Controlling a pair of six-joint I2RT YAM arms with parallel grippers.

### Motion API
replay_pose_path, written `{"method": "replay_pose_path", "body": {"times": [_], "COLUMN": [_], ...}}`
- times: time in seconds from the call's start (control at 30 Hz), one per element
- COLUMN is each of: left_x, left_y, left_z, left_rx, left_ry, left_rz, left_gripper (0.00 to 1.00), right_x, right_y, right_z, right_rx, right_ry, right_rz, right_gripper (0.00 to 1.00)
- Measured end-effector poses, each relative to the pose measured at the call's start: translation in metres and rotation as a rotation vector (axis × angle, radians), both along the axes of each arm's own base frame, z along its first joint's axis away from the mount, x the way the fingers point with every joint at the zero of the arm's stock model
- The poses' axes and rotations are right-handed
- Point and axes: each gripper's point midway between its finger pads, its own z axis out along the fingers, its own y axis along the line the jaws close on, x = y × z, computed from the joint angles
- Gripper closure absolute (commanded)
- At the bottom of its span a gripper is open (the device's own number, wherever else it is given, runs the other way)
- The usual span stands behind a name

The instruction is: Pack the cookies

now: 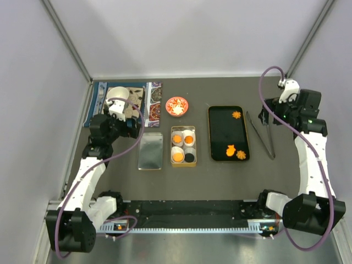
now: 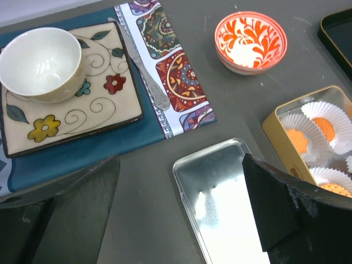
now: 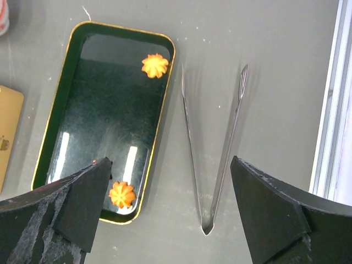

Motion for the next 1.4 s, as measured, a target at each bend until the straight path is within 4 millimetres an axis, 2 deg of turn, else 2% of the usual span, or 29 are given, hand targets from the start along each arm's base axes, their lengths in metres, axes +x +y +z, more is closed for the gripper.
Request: {"method": "replay_pose_path", "body": {"times": [0.17, 0.27, 0.37, 0.43, 0.53, 0.73, 0.9, 0.93, 1.03, 1.07, 1.37, 1.4], "left_x": [-0.005, -0.003, -0.005, -0.007, -0.004, -0.001, -0.005, -0.004, -0.004, -0.004, -0.002, -0.002], "left_y": [0.001, 0.005, 0.008, 0.008, 0.008, 0.007, 0.010, 0.010, 0.011, 0.010, 0.010, 0.010], "left_z": [-0.015, -0.041, -0.084, -0.106, -0.128, -0.156, -0.174, -0.174, -0.176, -0.176, -0.180, -0.180], "left_rx": [0.043, 0.083, 0.119, 0.129, 0.132, 0.126, 0.137, 0.140, 0.167, 0.179, 0.242, 0.250], "left_ry": [0.046, 0.132, 0.289, 0.388, 0.491, 0.604, 0.665, 0.666, 0.668, 0.669, 0.669, 0.669], "left_rz": [-0.021, -0.025, -0.037, -0.048, -0.056, -0.062, -0.052, -0.049, -0.031, -0.028, -0.004, -0.003], "left_gripper": [0.01, 0.01, 0.02, 0.04, 0.06, 0.12, 0.23, 0.29, 0.38, 0.44, 0.67, 0.72], "right_x": [0.003, 0.004, 0.006, 0.008, 0.012, 0.018, 0.020, 0.021, 0.021, 0.020, 0.016, 0.015], "right_y": [0.005, 0.013, 0.024, 0.031, 0.036, 0.037, 0.041, 0.041, 0.041, 0.041, 0.038, 0.038], "right_z": [0.009, 0.007, 0.001, -0.004, -0.011, -0.019, -0.019, -0.019, -0.021, -0.022, -0.033, -0.034], "right_rx": [0.000, -0.006, -0.017, -0.022, -0.023, -0.027, -0.029, -0.029, -0.028, -0.028, -0.034, -0.036], "right_ry": [-0.024, -0.017, -0.001, 0.016, 0.036, 0.051, 0.047, 0.043, 0.045, 0.048, 0.063, 0.064], "right_rz": [0.020, 0.041, 0.076, 0.097, 0.111, 0.110, 0.117, 0.117, 0.113, 0.112, 0.095, 0.092], "right_gripper": [0.04, 0.04, 0.03, 0.03, 0.03, 0.02, 0.02, 0.02, 0.02, 0.02, 0.02, 0.02]}}
